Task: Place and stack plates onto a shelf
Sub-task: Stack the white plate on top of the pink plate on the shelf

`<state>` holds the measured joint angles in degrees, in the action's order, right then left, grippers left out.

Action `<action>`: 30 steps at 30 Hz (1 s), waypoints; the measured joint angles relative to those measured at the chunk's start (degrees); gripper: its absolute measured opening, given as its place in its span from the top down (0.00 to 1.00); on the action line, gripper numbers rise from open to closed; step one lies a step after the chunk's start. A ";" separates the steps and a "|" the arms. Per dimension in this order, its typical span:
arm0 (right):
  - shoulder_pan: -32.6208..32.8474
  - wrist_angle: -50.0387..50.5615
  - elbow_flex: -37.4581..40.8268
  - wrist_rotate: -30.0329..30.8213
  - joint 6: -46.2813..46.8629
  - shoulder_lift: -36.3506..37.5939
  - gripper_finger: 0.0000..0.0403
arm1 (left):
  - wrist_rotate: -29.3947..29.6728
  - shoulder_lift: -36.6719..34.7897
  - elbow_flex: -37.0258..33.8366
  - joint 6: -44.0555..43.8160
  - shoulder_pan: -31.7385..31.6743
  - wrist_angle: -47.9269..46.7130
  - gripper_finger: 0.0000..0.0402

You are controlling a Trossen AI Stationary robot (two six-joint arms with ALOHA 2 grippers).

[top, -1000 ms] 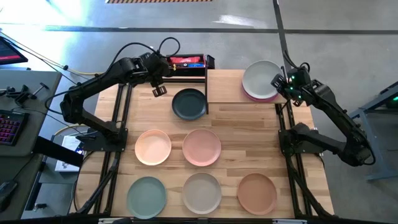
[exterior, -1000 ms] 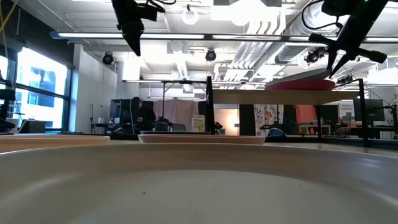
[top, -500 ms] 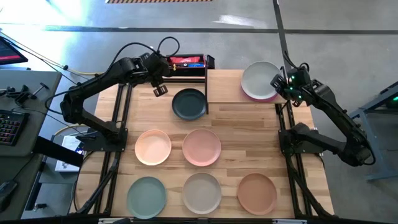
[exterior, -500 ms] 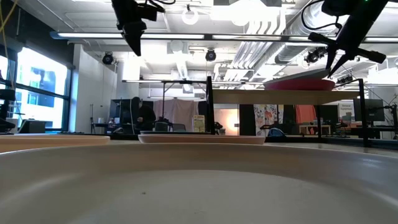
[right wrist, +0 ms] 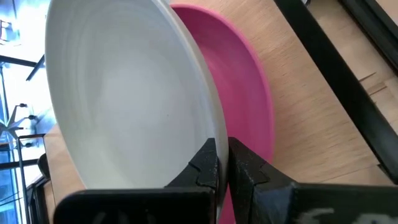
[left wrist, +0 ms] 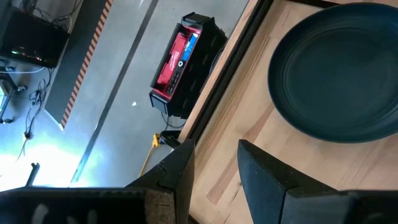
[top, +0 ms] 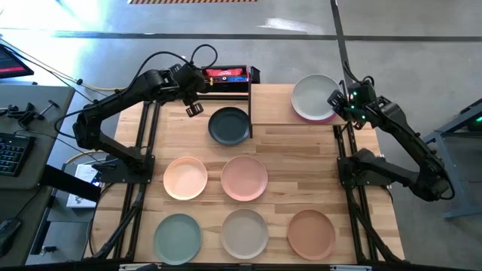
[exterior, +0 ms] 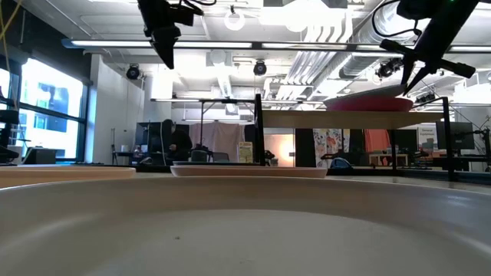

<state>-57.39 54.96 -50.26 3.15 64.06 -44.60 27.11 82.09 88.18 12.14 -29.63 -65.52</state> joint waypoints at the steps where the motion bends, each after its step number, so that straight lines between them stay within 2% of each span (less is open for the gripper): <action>1: 0.00 0.00 0.00 0.01 -0.01 -0.02 1.00 | 0.00 0.00 0.00 0.00 0.00 0.00 0.72; 20: 0.00 0.95 -0.02 -0.28 0.47 -0.02 1.00 | 0.00 0.01 0.00 0.00 0.00 0.00 0.72; 25: 0.00 2.00 -0.02 -0.62 2.96 -0.02 1.00 | 0.01 0.01 0.00 0.00 0.00 0.01 0.72; 30: 0.00 1.85 -0.02 -0.69 2.98 -0.02 0.92 | 0.02 0.01 0.00 0.00 0.00 0.02 0.72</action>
<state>-57.39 56.81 -50.28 2.46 67.05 -44.62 27.14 82.11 88.18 12.14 -29.63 -65.49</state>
